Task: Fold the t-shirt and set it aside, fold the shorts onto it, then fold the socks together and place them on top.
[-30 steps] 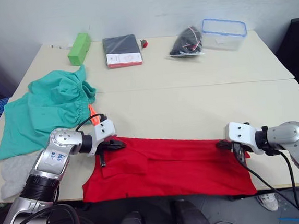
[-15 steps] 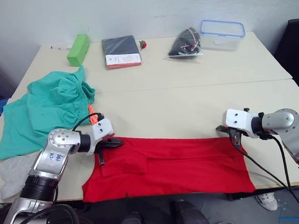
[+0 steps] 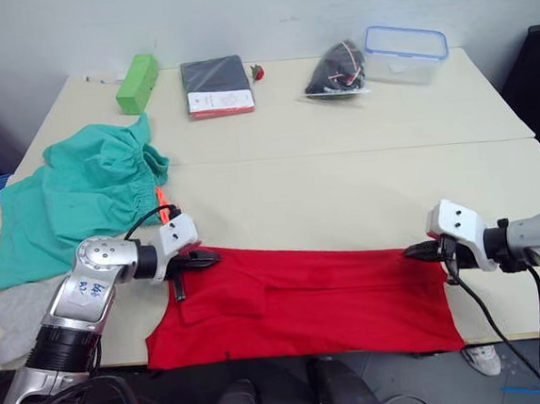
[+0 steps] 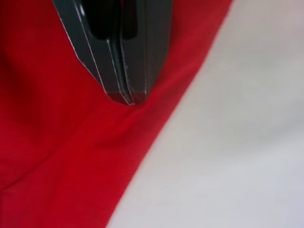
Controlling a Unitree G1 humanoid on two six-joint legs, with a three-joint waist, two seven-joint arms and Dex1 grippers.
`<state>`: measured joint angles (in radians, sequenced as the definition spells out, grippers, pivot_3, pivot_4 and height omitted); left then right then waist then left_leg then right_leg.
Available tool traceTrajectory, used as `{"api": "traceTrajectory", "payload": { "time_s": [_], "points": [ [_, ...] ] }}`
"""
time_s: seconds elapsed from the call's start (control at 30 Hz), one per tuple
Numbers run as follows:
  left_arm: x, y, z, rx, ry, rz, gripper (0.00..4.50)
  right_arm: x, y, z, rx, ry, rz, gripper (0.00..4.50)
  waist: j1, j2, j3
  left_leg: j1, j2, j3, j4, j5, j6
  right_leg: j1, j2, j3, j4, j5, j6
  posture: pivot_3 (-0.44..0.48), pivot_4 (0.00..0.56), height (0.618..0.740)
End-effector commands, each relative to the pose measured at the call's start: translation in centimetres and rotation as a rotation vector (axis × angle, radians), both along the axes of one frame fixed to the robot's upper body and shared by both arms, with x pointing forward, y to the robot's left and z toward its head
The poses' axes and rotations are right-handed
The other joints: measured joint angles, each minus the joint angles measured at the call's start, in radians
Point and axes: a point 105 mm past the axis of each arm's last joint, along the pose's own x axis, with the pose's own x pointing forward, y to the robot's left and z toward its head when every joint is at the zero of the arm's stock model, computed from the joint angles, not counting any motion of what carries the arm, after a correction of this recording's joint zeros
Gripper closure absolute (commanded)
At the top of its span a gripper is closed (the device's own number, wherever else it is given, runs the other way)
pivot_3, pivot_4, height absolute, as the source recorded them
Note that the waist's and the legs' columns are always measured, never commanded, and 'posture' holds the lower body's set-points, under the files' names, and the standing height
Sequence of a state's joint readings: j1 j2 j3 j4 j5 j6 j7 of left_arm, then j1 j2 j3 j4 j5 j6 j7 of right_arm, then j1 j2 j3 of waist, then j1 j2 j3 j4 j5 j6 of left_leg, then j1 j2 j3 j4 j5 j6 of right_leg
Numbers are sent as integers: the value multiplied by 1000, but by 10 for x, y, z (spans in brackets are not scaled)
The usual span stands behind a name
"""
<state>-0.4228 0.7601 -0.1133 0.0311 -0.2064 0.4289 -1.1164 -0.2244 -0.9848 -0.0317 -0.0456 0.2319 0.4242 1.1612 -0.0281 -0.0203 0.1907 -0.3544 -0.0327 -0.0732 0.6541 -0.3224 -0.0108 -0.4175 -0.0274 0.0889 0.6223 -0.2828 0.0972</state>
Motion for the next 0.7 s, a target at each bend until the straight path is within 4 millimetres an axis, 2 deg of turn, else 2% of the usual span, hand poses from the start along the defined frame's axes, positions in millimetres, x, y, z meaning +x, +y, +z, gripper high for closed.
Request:
{"api": "traceTrajectory", "payload": {
  "time_s": [0.03,0.2,0.3,0.4,0.43,0.53,0.7],
  "points": [
    [-19,-7,44,-117,-18,-123,3614,-2,-9,30,48,-4,-5,3629,1,0,1,0,0,0,0,0,0,0,0,0,0,0,0,0,150,740],
    [-42,-26,96,-281,12,-259,2117,-7,-24,33,48,97,-22,1933,2,1,2,-1,0,0,-1,0,0,0,0,-1,-2,0,0,0,150,740],
    [-52,-37,108,-300,3,-322,1192,-9,-28,28,40,153,-18,877,1,1,2,-1,0,-1,-1,0,0,0,0,-1,-2,0,0,0,150,740],
    [-60,-46,107,-280,-8,-365,297,-8,-29,17,14,180,-11,0,-1,2,2,-1,0,0,-1,0,0,-1,0,-1,-2,0,0,0,150,740],
    [-61,-48,107,-275,-9,-373,19,-7,-29,14,6,182,-10,0,-2,2,2,-1,0,0,-1,0,0,-1,0,-1,-2,0,0,0,150,740],
    [-60,-52,106,-268,-31,-366,19,-2,-28,6,-2,178,-16,0,-3,2,3,-1,0,1,-1,0,-1,-1,1,-1,-1,0,0,0,150,740],
    [-54,-54,102,-254,-62,-339,19,3,-14,-7,21,189,5,0,-2,2,3,0,0,1,1,1,-2,-1,1,-1,1,0,0,0,150,740]
  ]
}}
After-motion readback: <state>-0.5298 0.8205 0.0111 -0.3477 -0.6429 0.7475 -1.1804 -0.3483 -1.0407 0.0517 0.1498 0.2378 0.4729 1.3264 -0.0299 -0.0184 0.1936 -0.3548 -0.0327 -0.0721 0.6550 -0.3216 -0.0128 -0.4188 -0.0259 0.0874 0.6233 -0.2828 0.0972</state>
